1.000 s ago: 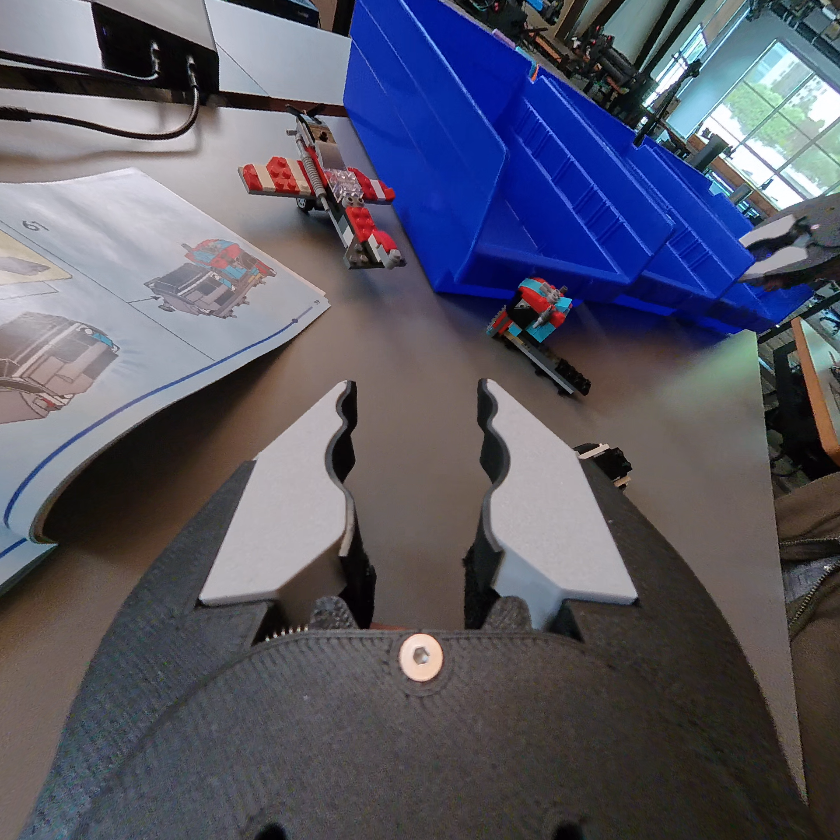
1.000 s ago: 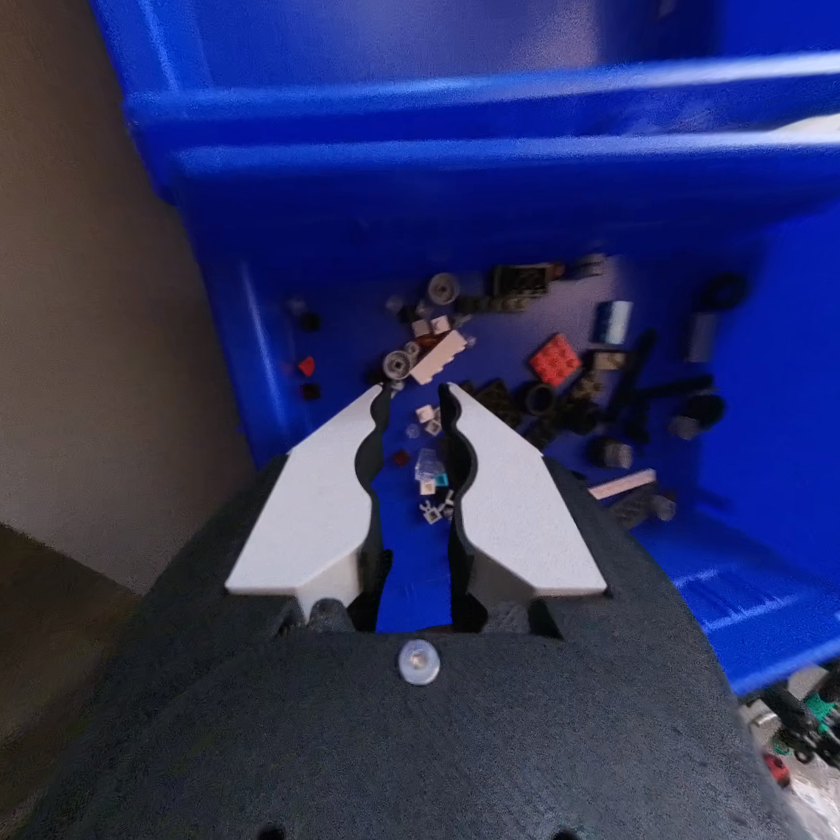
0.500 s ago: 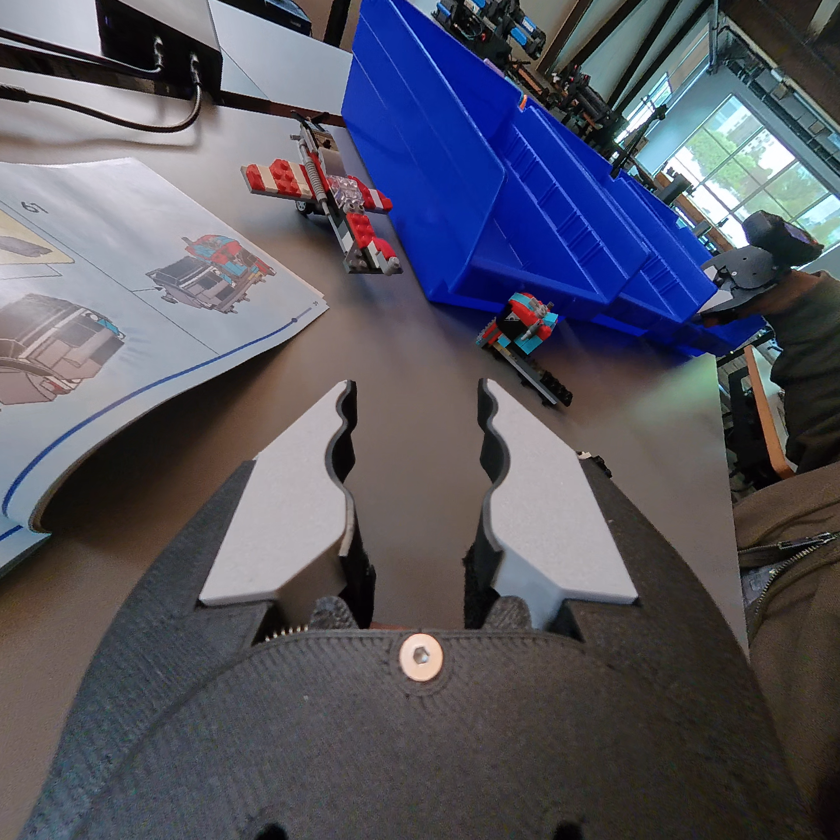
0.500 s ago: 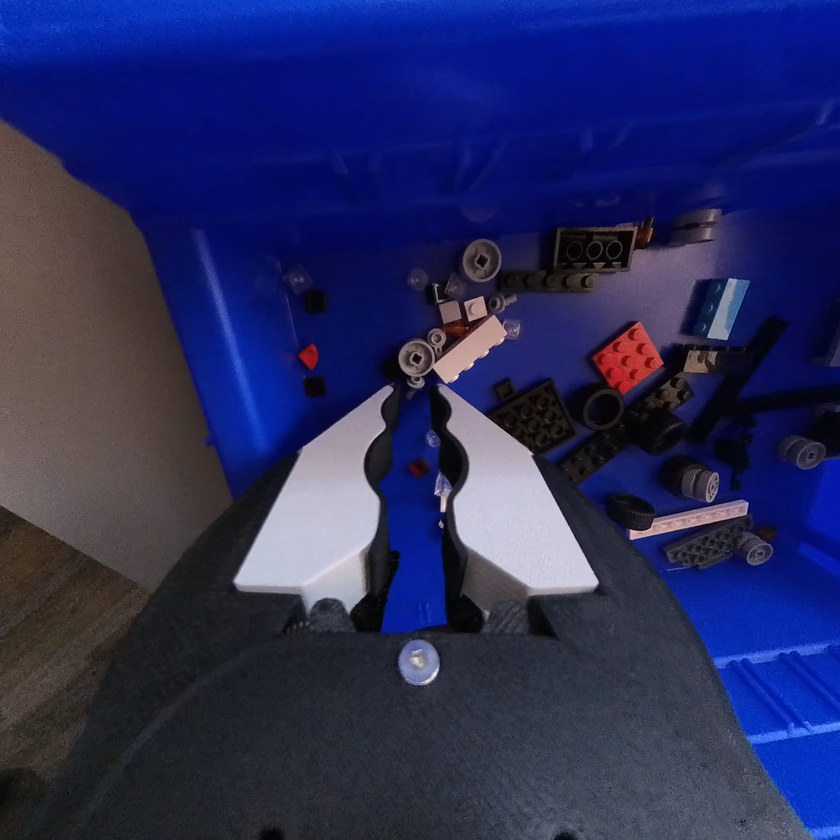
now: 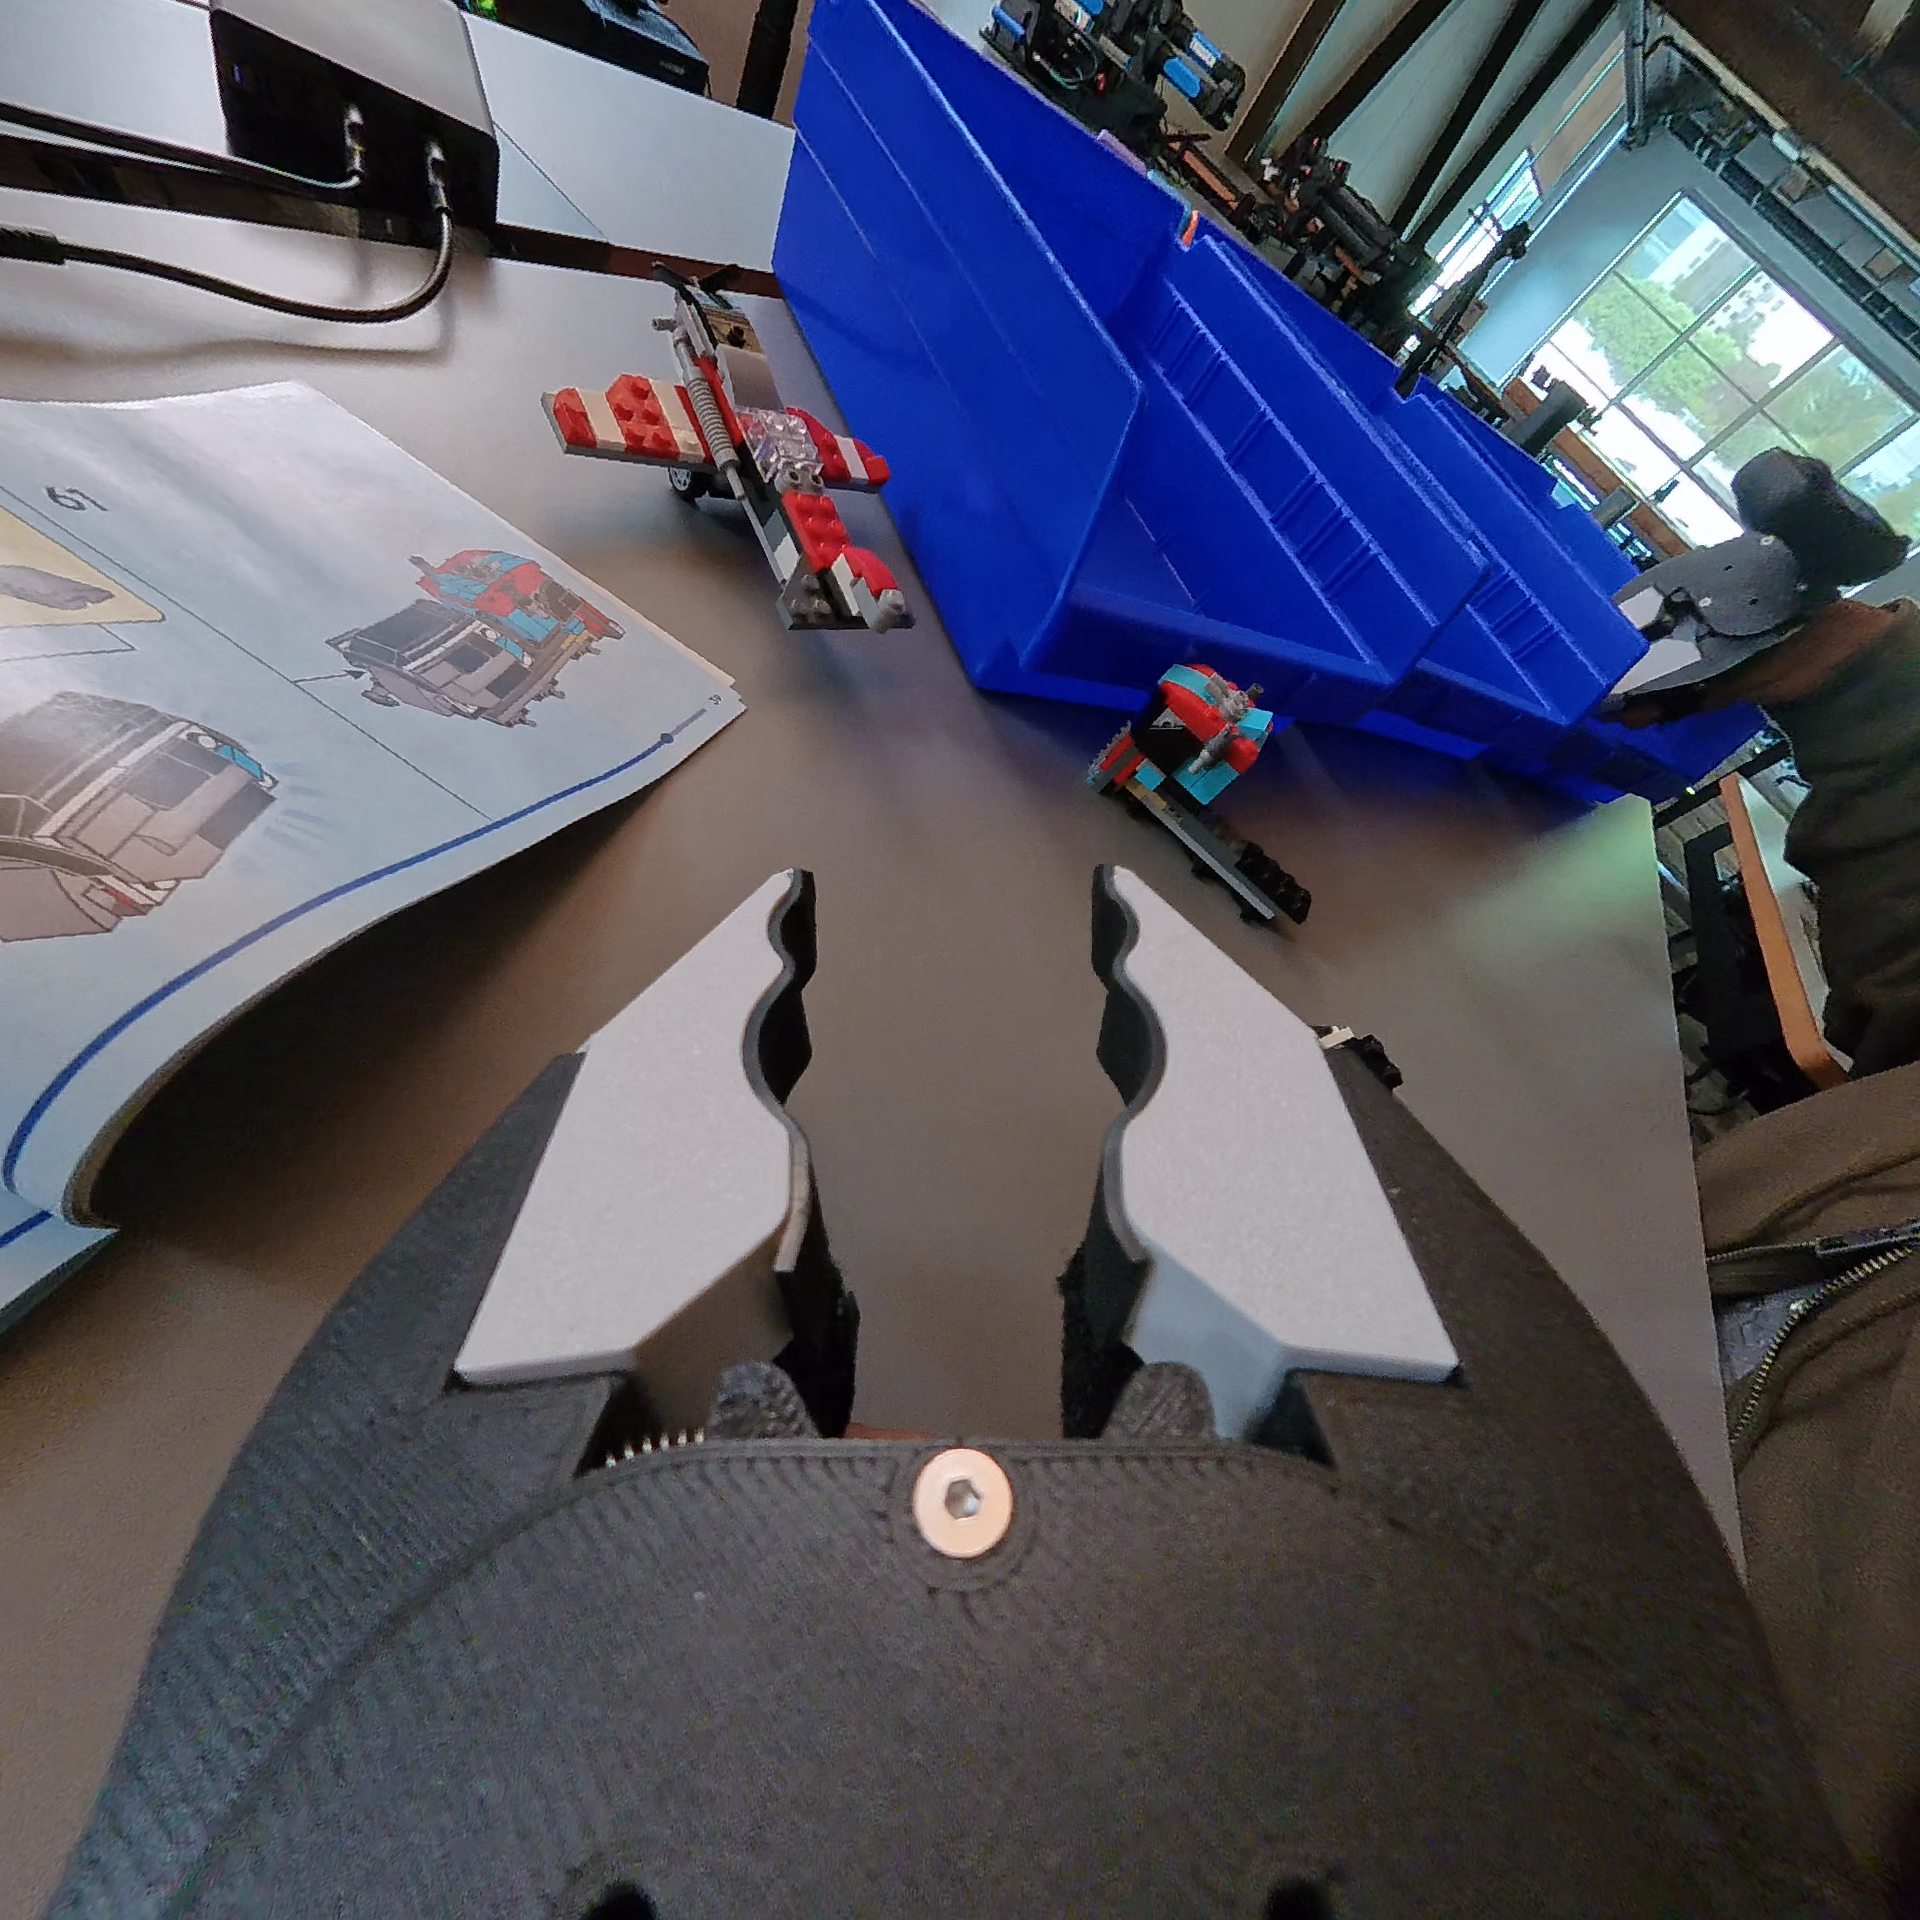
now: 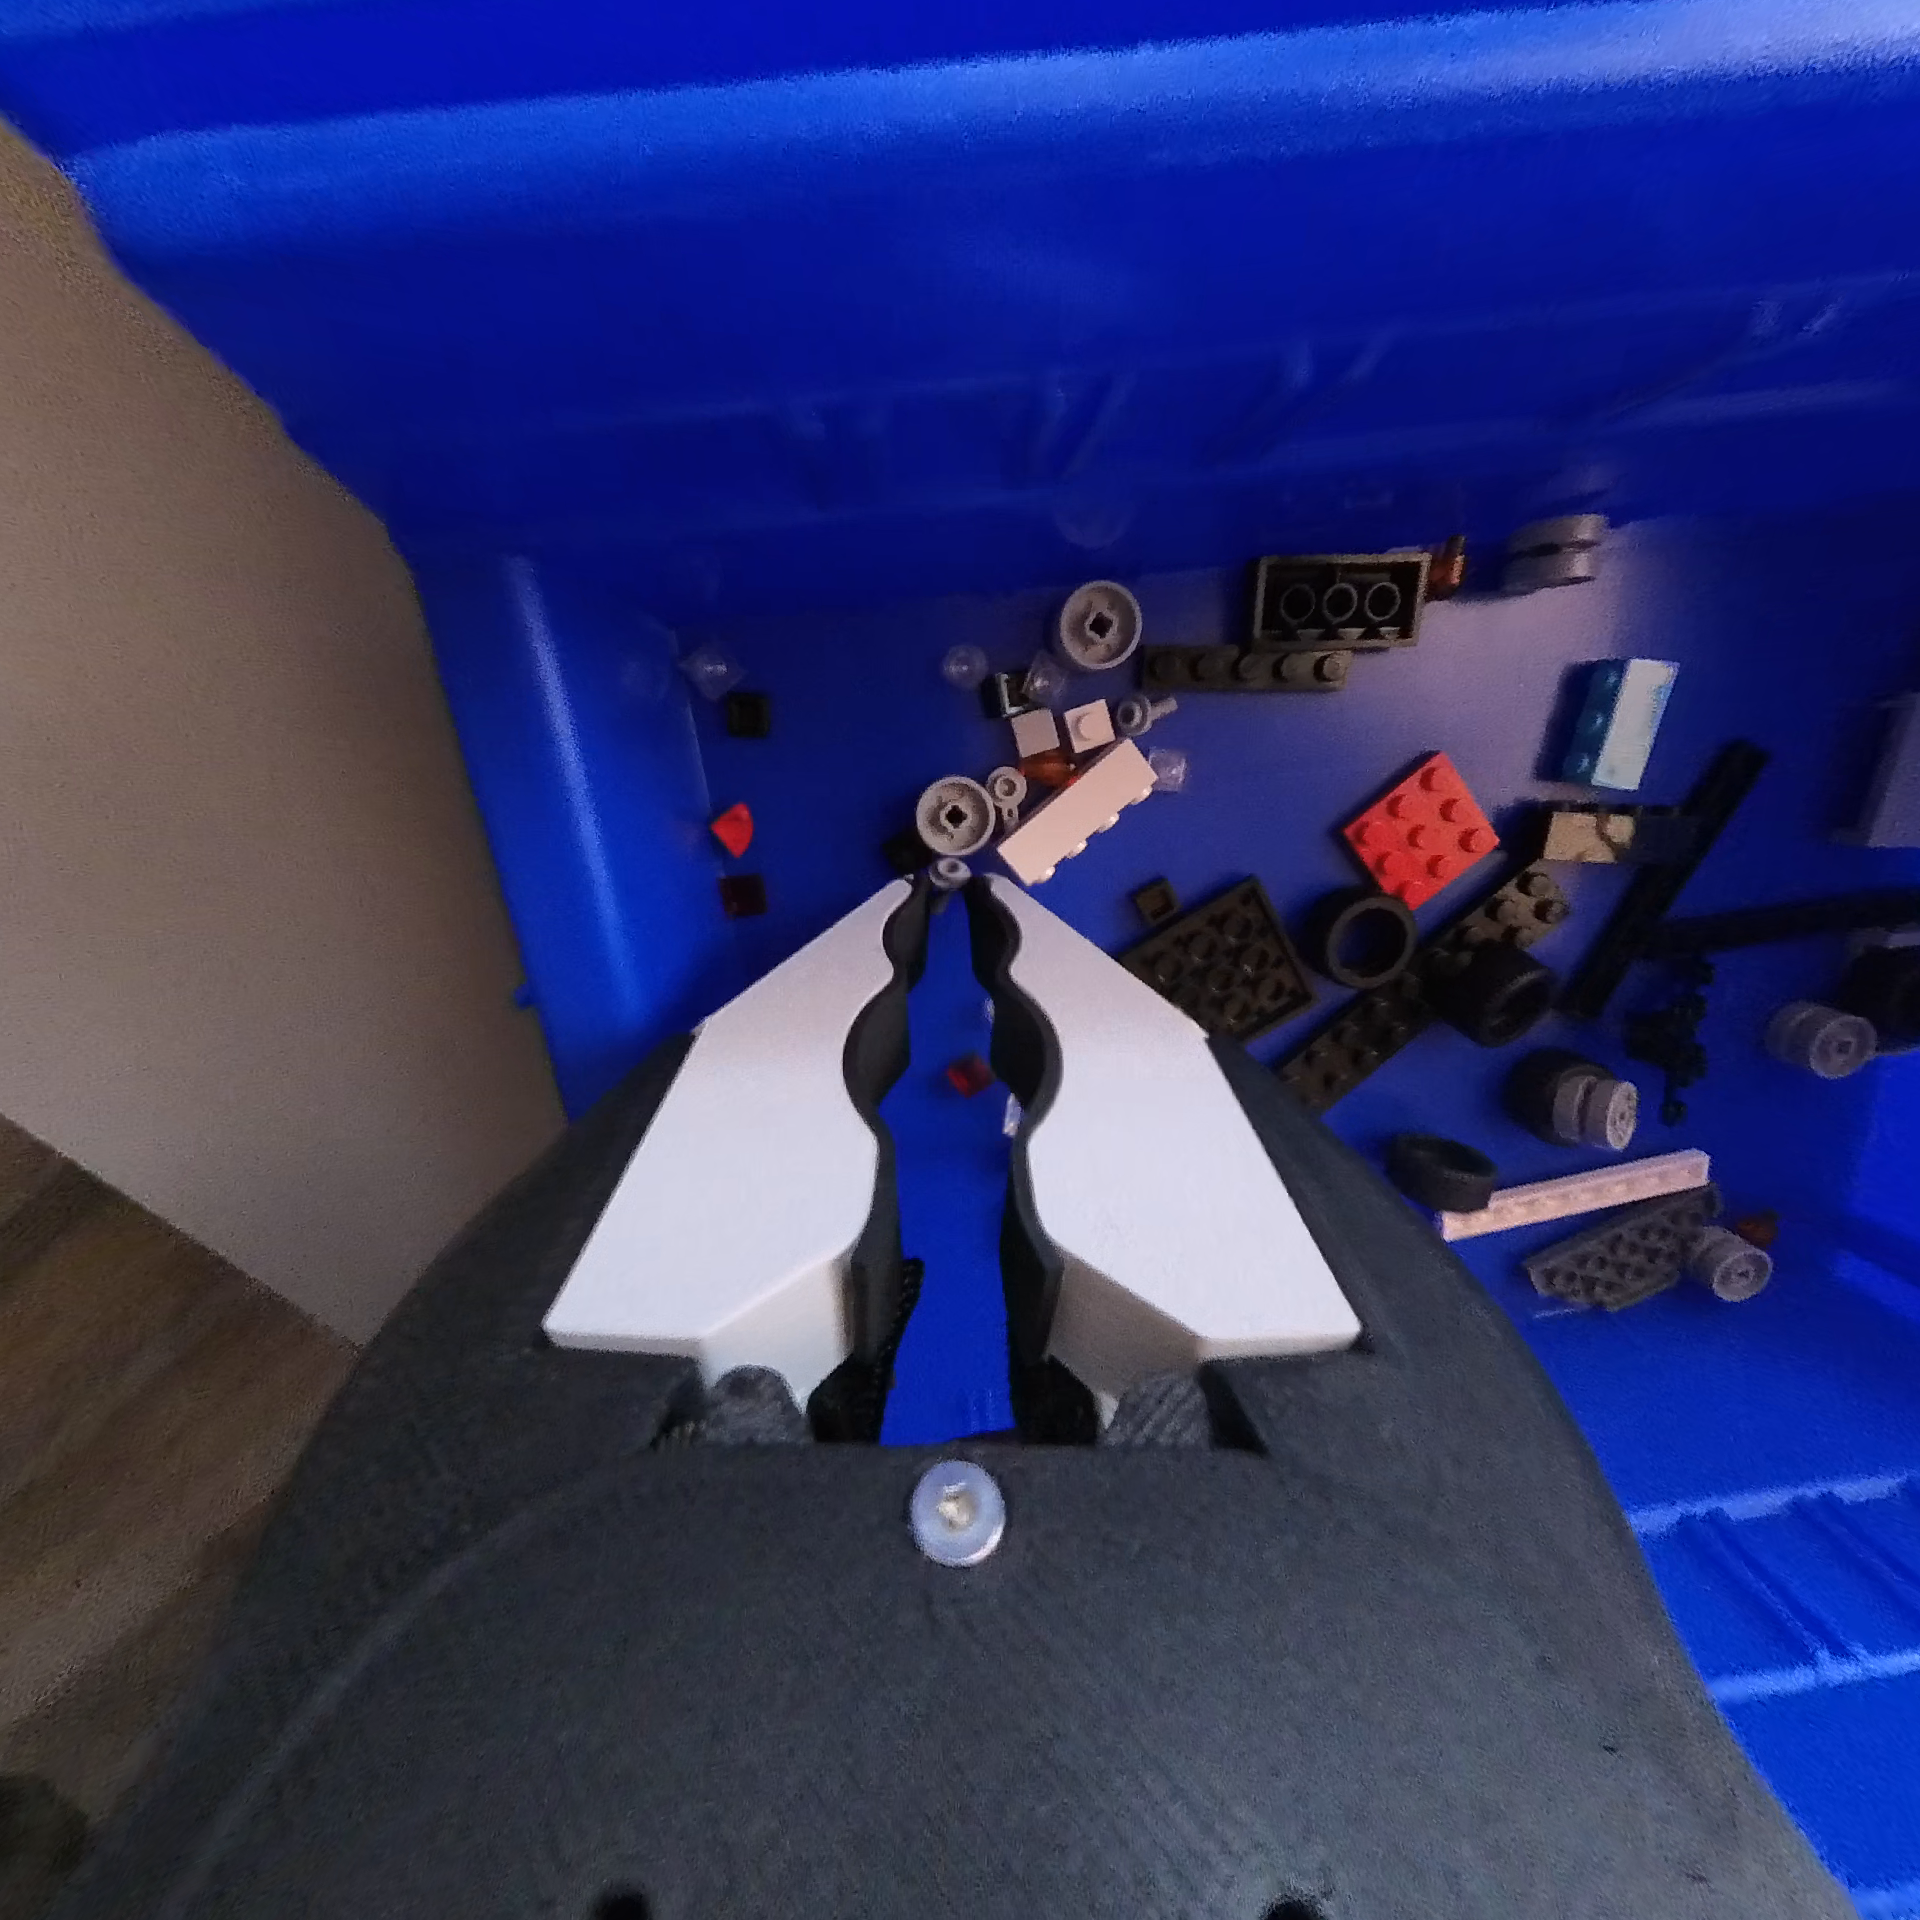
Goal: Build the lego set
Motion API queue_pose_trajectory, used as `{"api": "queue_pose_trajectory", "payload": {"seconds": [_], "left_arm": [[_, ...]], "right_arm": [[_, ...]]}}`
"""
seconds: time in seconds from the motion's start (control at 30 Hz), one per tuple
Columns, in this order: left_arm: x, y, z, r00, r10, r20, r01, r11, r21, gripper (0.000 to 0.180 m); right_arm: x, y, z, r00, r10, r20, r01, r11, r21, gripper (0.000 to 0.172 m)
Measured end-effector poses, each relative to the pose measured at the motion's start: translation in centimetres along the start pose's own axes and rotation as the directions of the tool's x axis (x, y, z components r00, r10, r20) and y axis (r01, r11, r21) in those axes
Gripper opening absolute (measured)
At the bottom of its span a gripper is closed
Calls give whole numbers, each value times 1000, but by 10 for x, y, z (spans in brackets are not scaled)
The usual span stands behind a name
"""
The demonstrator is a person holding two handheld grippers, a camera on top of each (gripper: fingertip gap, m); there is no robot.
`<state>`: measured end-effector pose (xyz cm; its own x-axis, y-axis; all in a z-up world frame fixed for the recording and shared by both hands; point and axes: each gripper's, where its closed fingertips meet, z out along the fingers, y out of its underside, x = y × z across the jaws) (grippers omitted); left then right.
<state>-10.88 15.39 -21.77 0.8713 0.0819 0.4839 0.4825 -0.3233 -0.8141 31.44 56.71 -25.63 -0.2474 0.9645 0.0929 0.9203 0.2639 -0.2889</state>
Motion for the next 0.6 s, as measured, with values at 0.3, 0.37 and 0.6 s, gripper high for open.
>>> {"api": "queue_pose_trajectory", "payload": {"seconds": [0.3, 0.37, 0.6], "left_arm": [[8, -6, -11, 999, 8, -33, -6, 998, 69, 54], [11, -3, -13, 999, 25, -34, -22, 998, 66, 54], [18, 5, -18, 997, 68, -32, -67, 997, 39, 54]], "right_arm": [[-23, -42, -74, 991, 49, -122, -17, 967, 254, 9], [-48, -62, -85, 992, 53, -112, -9, 933, 359, 9], [-167, -163, -74, 993, -28, 115, -59, 725, 686, 8]]}}
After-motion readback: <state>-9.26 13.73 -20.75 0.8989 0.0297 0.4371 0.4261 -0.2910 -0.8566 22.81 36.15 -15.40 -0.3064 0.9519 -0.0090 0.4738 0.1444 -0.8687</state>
